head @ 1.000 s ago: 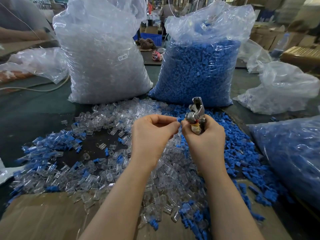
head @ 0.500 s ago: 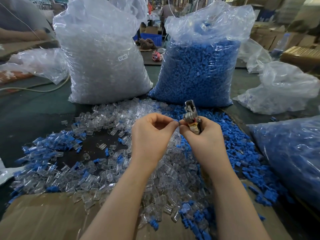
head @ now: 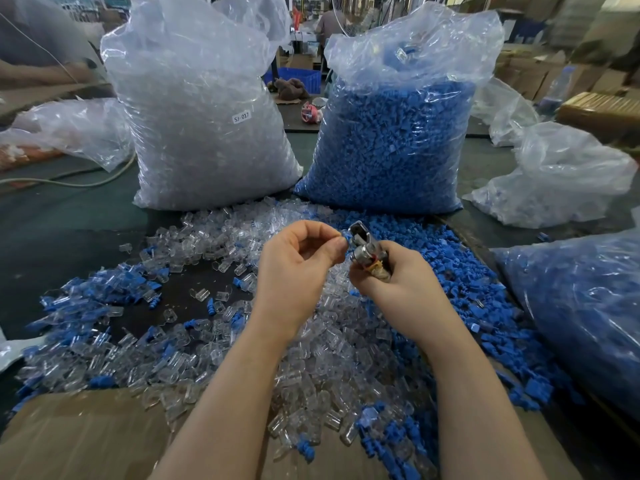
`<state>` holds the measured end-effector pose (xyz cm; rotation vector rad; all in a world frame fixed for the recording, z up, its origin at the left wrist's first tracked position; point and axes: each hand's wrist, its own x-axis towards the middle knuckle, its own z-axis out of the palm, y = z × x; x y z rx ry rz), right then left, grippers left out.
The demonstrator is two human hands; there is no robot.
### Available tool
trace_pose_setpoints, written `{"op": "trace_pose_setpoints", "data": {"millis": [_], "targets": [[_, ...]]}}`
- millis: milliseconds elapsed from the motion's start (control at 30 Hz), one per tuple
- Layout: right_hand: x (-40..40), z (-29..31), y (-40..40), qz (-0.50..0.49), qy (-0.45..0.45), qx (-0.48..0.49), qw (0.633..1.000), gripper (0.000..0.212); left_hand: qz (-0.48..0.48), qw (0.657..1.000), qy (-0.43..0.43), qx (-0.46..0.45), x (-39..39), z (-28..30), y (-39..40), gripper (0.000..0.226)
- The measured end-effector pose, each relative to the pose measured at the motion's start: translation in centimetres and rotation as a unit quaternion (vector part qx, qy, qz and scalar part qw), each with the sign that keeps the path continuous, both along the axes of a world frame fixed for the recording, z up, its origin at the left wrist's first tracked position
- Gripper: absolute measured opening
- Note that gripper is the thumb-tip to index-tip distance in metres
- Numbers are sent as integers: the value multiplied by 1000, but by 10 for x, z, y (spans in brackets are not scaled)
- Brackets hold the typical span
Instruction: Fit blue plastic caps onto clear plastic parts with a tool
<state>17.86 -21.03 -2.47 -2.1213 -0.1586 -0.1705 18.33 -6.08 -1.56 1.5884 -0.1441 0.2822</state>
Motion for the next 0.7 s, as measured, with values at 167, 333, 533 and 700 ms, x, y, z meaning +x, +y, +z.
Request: {"op": "trace_pose_setpoints", "data": {"millis": [167,333,533,700], "targets": [[0,-2,-1,10,-10,-34,999,8,-20,1000,-10,1,-1,0,3,14],[1,-1,0,7,-22,-62,998,7,-24,999,-22,-6,-1,1,3,16],[0,-1,-1,19,-17,-53,998,9,-40,999,-33,-16,-2,1,3,17],[-1,-1,0,21,-25,-51,998,16,-47,998,-31,-11,-1,0,4,15]]}}
